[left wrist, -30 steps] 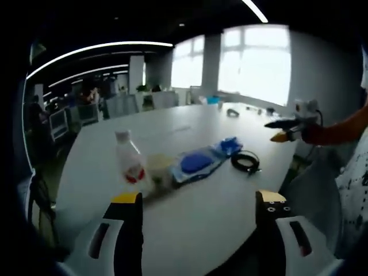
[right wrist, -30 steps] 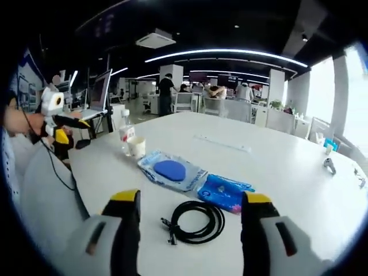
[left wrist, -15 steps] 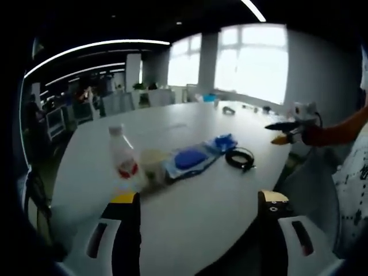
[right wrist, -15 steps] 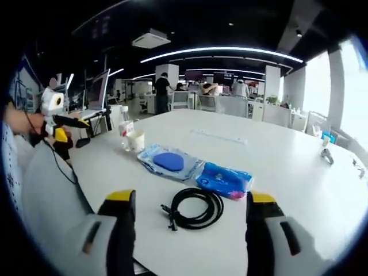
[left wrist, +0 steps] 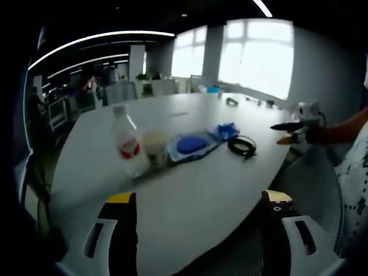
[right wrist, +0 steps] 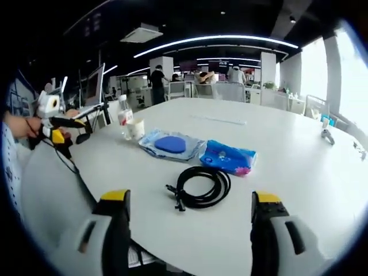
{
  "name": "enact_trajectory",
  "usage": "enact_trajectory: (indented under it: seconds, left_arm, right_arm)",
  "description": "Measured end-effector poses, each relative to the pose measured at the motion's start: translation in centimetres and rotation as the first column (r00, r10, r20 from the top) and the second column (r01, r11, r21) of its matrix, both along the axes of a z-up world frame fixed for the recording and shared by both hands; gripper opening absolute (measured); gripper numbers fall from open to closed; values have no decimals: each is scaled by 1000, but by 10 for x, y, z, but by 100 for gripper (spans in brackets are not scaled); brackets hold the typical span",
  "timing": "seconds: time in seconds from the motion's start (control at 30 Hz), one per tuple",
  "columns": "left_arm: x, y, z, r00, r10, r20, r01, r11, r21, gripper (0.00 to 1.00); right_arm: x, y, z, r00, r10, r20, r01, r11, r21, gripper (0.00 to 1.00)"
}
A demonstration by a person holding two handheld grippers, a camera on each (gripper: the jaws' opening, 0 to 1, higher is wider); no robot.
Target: Arrange the tabletop items into an orderly group along one side of the table until the central work area is clear of visible clutter.
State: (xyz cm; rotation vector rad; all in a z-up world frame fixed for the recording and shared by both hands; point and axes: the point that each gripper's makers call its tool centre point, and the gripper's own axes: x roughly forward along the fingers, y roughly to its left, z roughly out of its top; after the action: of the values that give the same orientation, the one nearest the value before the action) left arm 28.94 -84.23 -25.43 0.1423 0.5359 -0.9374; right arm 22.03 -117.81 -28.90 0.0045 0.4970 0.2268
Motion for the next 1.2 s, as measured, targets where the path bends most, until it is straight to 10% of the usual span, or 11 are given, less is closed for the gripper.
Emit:
enact_trajectory:
  seconds: [0.23,1.2]
  left_arm:
    - [-7,12,-12,999,22,-27,-22,1000,10,87]
    - [-5,10,-9,999,48,-14,-48,999,-14,86]
  right_arm:
    - [-2,-7,-10,994,-113,-4,113,993,28,88]
    - [2,-4,-2,995,-100,6,100,995,15,84]
